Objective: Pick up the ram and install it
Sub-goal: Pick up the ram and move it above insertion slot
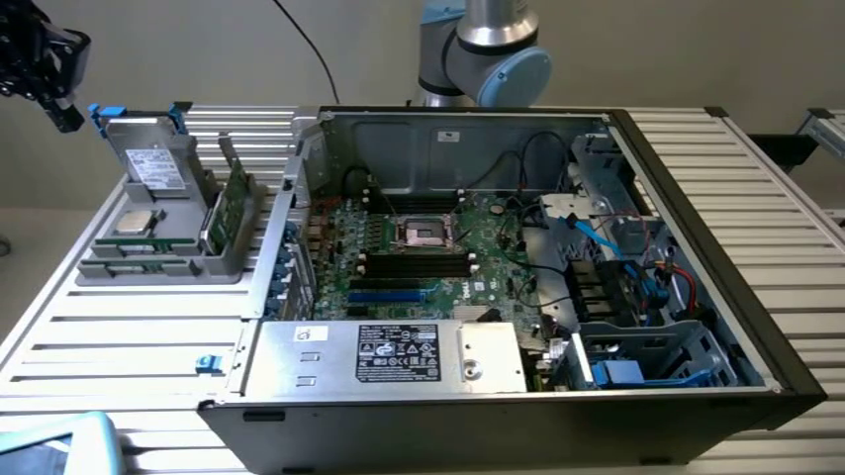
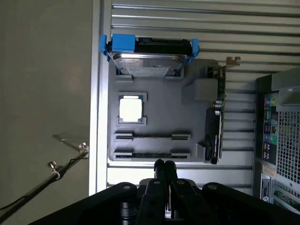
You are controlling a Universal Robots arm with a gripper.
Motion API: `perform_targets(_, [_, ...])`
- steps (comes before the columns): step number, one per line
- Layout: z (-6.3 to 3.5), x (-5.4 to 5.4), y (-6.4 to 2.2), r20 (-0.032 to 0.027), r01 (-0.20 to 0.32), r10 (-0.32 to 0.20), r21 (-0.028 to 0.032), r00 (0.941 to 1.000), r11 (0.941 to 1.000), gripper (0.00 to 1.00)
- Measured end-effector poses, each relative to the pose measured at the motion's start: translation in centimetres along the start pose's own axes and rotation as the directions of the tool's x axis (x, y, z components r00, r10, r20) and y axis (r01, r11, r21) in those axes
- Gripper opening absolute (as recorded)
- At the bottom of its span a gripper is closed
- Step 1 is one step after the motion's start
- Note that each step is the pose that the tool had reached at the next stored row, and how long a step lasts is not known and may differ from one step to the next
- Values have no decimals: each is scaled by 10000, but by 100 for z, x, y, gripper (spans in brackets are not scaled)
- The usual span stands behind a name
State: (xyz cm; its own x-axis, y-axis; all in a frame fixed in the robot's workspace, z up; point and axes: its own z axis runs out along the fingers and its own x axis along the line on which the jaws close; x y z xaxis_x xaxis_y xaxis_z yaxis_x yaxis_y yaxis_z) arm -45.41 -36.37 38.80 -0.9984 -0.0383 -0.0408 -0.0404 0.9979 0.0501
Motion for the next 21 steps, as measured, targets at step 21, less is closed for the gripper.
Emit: perform_targets(21, [0, 0, 0, -157, 3714, -3717, -187, 9282, 9283, 11])
